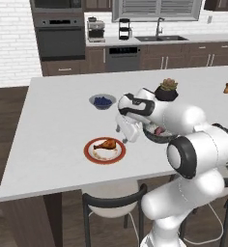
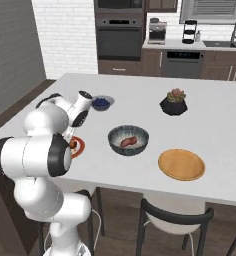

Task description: Pick the chicken drumstick and potato from their plates and place them in the bowl. Then put the bowl in the fridge.

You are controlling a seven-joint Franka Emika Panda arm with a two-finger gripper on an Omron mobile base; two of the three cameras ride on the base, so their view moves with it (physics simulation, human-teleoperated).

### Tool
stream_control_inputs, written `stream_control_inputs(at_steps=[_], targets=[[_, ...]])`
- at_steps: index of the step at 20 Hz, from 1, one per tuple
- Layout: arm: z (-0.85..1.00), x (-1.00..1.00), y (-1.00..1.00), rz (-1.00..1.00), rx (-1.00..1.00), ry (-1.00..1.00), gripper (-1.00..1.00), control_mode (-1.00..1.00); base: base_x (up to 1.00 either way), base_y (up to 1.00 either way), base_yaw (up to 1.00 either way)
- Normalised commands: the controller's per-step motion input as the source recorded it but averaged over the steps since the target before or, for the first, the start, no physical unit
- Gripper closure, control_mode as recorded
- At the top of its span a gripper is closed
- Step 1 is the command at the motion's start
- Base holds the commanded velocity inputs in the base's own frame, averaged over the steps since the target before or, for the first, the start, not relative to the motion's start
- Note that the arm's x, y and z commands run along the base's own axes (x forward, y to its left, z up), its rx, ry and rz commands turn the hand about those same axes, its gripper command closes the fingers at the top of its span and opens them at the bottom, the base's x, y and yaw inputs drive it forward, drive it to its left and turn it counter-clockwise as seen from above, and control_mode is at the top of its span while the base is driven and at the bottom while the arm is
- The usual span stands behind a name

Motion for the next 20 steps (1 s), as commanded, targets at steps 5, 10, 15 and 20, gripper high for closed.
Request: stream_control_inputs(at_steps=[5,10,15,20], targets=[[-0.22,0.24,0.01,0.05,0.00,0.00,-1.00,-1.00,0.00,0.00,0.00],[-0.33,0.20,0.16,0.02,0.00,0.03,-1.00,-1.00,0.00,0.00,0.00],[-0.32,0.26,0.28,0.00,0.00,0.00,-1.00,-1.00,0.00,0.00,0.00],[-0.16,0.30,0.26,0.00,0.00,0.00,-1.00,-1.00,0.00,0.00,0.00]])
